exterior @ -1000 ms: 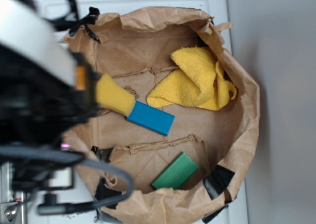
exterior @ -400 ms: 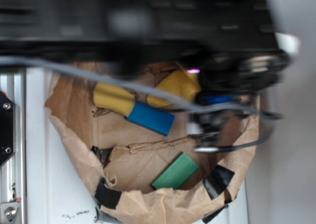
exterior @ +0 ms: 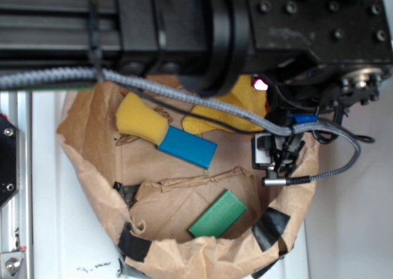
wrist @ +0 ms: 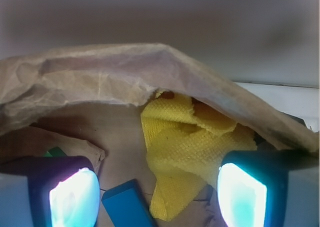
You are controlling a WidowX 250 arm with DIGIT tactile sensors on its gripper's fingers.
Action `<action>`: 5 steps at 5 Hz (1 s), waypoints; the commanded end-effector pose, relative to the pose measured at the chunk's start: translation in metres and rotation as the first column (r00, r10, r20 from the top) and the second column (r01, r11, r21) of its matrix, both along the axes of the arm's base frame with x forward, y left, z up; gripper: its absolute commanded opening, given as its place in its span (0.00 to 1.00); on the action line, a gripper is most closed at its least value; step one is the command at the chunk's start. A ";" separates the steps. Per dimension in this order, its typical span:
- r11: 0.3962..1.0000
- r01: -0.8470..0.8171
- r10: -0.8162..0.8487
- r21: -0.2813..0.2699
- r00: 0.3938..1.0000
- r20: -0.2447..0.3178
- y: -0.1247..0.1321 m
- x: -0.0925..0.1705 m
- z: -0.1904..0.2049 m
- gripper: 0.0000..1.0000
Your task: Grab the blue block.
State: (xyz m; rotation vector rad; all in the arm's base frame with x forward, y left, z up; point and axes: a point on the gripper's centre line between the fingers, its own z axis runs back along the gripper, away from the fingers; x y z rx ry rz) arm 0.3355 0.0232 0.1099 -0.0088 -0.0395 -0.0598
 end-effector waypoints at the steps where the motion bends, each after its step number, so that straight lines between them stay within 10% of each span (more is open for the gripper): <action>1: 1.000 0.009 -0.010 0.008 0.997 0.073 -0.001 0.008 0.021 1.00; 5: 0.983 0.179 -0.181 0.026 0.975 0.130 0.017 -0.053 0.000 1.00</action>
